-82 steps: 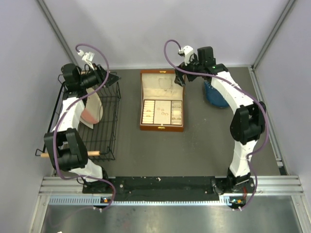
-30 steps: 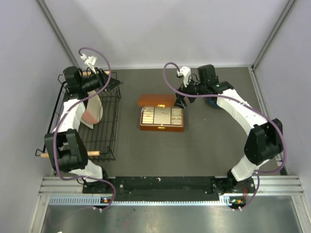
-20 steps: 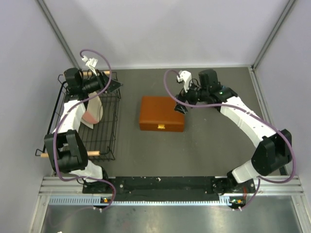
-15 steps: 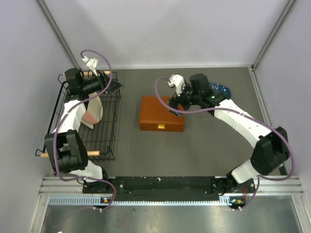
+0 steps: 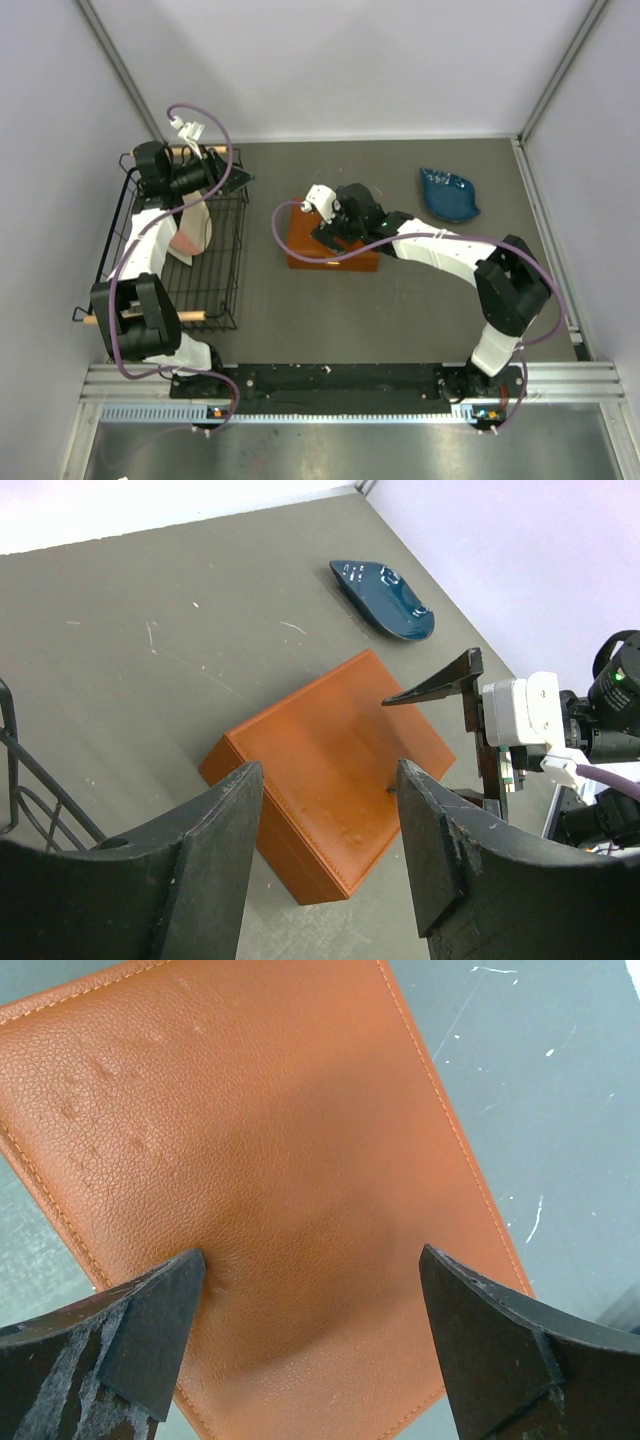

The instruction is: Organize the mixed jewelry

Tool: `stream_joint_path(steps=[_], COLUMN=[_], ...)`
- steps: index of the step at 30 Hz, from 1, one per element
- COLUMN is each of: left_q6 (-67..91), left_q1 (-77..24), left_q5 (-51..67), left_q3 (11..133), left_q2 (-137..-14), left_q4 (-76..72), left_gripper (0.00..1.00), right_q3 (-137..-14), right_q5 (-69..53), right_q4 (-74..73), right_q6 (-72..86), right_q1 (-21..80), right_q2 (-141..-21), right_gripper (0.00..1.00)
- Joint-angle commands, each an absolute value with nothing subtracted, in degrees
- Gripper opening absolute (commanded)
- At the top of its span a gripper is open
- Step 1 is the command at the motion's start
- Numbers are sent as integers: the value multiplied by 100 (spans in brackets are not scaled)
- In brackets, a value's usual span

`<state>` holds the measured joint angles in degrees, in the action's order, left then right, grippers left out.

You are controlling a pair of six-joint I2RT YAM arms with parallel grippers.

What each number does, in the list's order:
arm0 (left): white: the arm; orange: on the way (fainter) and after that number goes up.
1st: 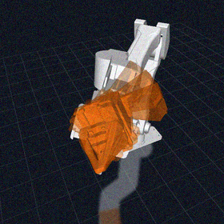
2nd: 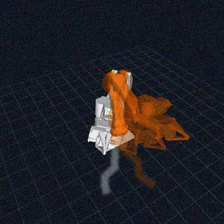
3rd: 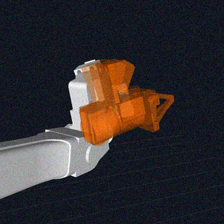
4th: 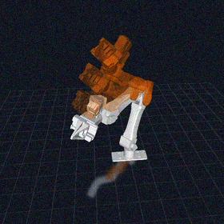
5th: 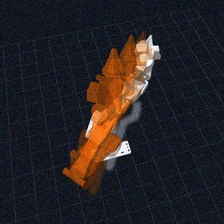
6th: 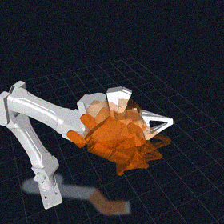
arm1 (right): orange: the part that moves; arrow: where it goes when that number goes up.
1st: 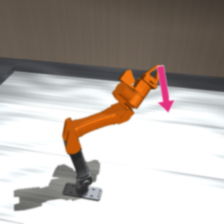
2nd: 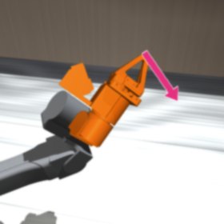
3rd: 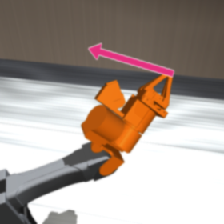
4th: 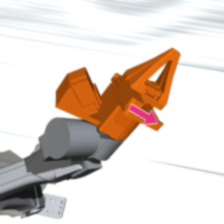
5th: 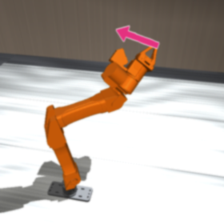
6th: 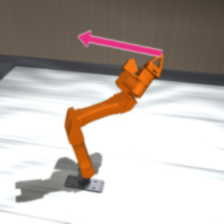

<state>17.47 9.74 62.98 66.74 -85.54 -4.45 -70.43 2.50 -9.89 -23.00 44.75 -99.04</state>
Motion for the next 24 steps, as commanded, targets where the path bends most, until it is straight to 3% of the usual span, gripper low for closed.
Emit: stream_joint_path(steps=[1,12,23,24], left_q6=[1372,1117,616,502], left_q1=[967,976,844,826], left_q5=[6258,5889,4677,4441], left_q3=[6680,6662,6582,6627], left_q2=[-8279,-7973,-6856,-6751], left_q4=[-273,-141,104,192], left_gripper=[61,62,79,85], right_q3=[-6689,-6600,-7776,-7874], right_q5=[922,1624,2206,2215], right_q4=[-729,-1037,-1380,-1423], right_q6=[-2478,-2242,-1996,-1934], right_q1=[4701,4878,4255,4132], right_q2=[-10081,-9352,-7973,-7919], right_gripper=[90,92,99,99])
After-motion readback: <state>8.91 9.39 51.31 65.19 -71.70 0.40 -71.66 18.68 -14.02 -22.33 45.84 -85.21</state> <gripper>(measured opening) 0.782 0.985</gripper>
